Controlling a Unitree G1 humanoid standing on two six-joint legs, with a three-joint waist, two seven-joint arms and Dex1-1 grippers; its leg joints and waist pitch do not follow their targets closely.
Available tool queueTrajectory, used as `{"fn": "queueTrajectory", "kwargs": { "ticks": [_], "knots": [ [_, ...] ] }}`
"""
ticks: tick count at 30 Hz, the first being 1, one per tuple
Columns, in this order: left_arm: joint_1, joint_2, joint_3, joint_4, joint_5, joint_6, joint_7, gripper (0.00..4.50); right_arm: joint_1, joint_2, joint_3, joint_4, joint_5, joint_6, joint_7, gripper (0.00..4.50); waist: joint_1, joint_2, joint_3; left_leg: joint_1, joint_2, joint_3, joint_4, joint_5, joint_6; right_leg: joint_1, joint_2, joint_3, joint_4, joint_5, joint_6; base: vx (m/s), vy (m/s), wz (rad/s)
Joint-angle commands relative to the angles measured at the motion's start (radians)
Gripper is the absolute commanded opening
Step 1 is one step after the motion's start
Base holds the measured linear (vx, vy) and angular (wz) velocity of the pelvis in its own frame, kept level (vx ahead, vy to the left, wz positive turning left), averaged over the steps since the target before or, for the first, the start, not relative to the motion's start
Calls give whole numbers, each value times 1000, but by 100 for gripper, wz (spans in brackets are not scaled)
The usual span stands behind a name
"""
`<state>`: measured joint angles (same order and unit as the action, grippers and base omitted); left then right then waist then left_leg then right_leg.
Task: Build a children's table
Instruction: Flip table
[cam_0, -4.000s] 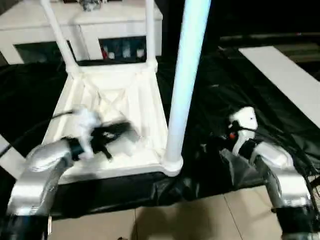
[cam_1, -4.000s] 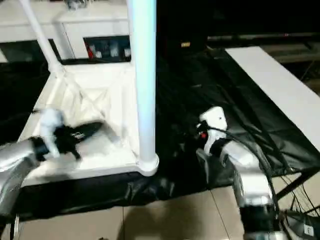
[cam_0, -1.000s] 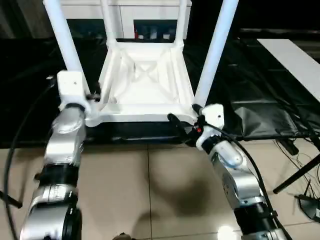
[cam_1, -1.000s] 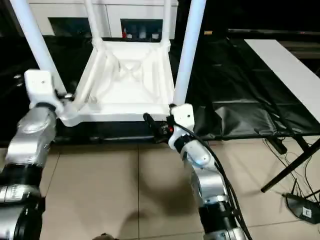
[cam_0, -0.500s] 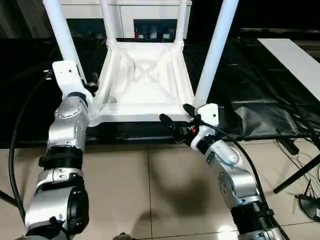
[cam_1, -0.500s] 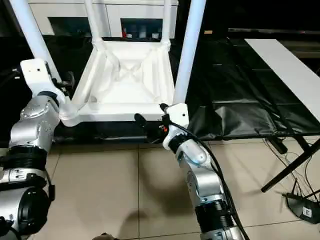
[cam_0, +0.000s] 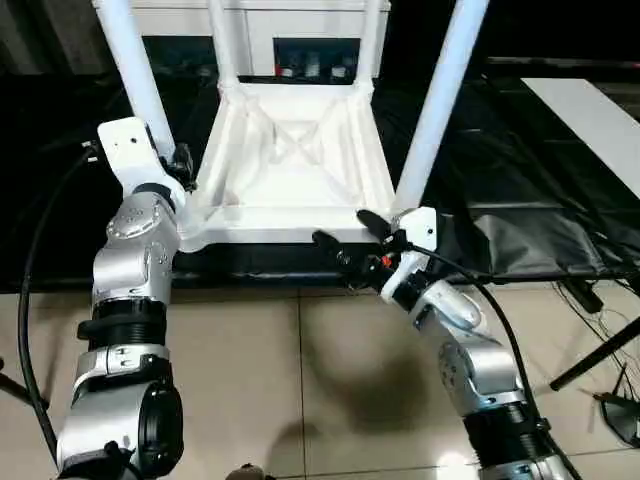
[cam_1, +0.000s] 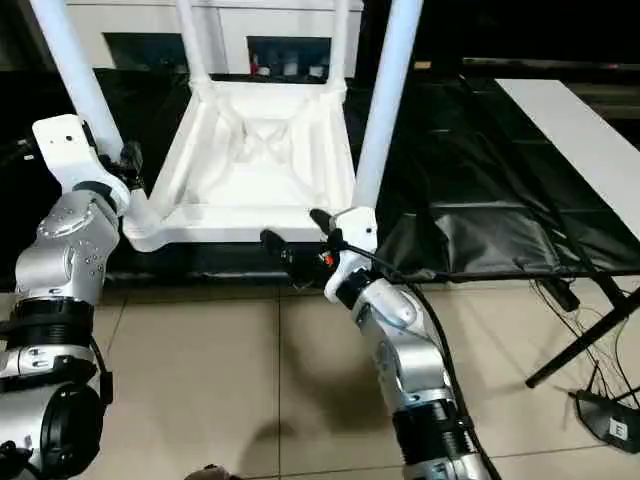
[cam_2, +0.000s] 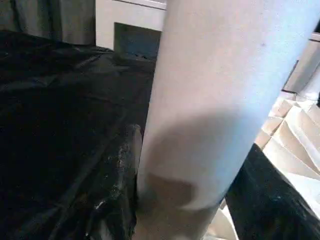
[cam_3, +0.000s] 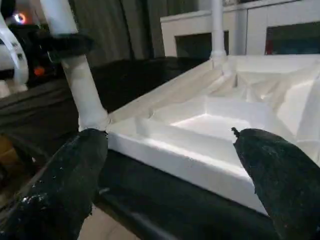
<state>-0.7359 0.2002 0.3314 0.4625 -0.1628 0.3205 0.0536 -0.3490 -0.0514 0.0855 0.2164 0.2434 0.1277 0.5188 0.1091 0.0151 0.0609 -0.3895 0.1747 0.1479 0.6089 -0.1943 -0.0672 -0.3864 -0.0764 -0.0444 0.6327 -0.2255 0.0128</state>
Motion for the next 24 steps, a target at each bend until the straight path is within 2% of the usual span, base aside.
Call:
{"fn": "queueTrajectory", "kwargs": {
  "ticks": [1,2,4,5,6,10,11,12,13,14,15,18,19,20,21,22,23,24],
  "knots": [
    [9,-37,22,-11,-59,44,20,214,6,-8,-8,-10,0,14,1,450,-4,22,-77,21,44,-11,-74,-101,17,49,-61,35,-54,168,-259,0,0,0],
    [1,-64,55,-17,-103,67,43,213,6,-8,-15,-2,0,16,-15,450,-3,19,-76,21,44,-10,-75,-114,14,49,-61,36,-56,152,-257,0,0,0],
    [-2,-74,64,-20,-118,73,48,212,6,-7,-19,2,0,17,-22,450,-3,16,-76,19,41,-9,-75,-117,15,51,-62,37,-57,132,-254,0,0,0],
    [-8,-97,84,-28,-151,87,58,212,5,-4,-27,9,-1,20,-40,450,-2,19,-76,19,41,-9,-74,-117,17,50,-62,37,-57,126,-253,0,0,0],
    [-10,-107,95,-31,-166,90,67,212,4,0,-33,11,3,23,-46,450,-3,14,-75,17,40,-6,-73,-108,26,50,-62,38,-59,120,-255,0,0,0],
    [-18,-149,145,-49,-227,114,101,212,-6,17,-69,21,16,59,-100,450,-2,13,-76,12,37,-3,-69,-68,54,51,-63,39,-61,97,-247,0,0,0],
    [-18,-153,148,-52,-232,118,101,212,-9,20,-75,24,20,64,-108,450,0,16,-76,13,36,-2,-68,-64,59,48,-63,38,-62,82,-248,0,0,0],
    [-15,-165,153,-62,-242,129,105,212,-19,28,-97,35,38,81,-131,450,0,17,-76,13,36,-2,-68,-65,61,47,-62,38,-63,72,-248,0,0,0],
    [-5,-188,155,-86,-253,148,113,212,-40,41,-139,56,80,109,-164,450,-2,13,-76,13,36,-1,-69,-66,63,47,-62,38,-65,58,-251,0,0,0],
    [0,-198,154,-96,-257,156,116,212,-49,46,-155,64,97,118,-176,450,0,18,-77,16,39,-1,-68,-66,67,44,-63,38,-65,47,-259,0,0,0],
    [5,-207,155,-105,-261,161,124,212,-60,51,-174,76,113,133,-193,450,0,16,-76,16,38,1,-68,-72,71,42,-61,38,-67,36,-261,0,0,0],
    [12,-230,165,-125,-273,177,137,212,-90,64,-216,105,154,156,-205,450,0,17,-76,15,39,2,-70,-79,73,42,-60,36,-69,15,-246,0,0,0],
    [16,-236,163,-134,-274,181,139,212,-113,72,-238,129,172,156,-213,450,-1,16,-75,14,39,3,-72,-82,73,41,-60,35,-71,4,-236,0,0,0],
    [19,-241,161,-141,-276,185,141,212,-140,82,-264,162,195,154,-219,450,-2,20,-76,16,40,3,-72,-91,73,40,-63,36,-69,-4,-239,0,0,0],
    [22,-244,159,-145,-276,188,142,212,-163,89,-284,190,213,150,-225,450,-5,17,-76,13,38,4,-73,-90,69,41,-61,35,-72,-15,-235,0,0,0],
    [23,-248,159,-153,-278,197,141,212,-197,96,-305,235,233,141,-216,450,-3,20,-78,17,39,5,-71,-85,69,39,-62,35,-70,-3,-239,0,0,0],
    [23,-251,159,-158,-279,203,141,212,-228,98,-317,281,241,127,-205,450,-5,19,-78,13,38,5,-70,-73,70,41,-62,34,-68,10,-239,0,0,0],
    [23,-253,160,-160,-280,207,142,212,-260,98,-326,331,240,105,-200,450,-4,19,-80,16,38,8,-69,-60,76,39,-60,32,-68,28,-242,0,0,0]
  ]
}}
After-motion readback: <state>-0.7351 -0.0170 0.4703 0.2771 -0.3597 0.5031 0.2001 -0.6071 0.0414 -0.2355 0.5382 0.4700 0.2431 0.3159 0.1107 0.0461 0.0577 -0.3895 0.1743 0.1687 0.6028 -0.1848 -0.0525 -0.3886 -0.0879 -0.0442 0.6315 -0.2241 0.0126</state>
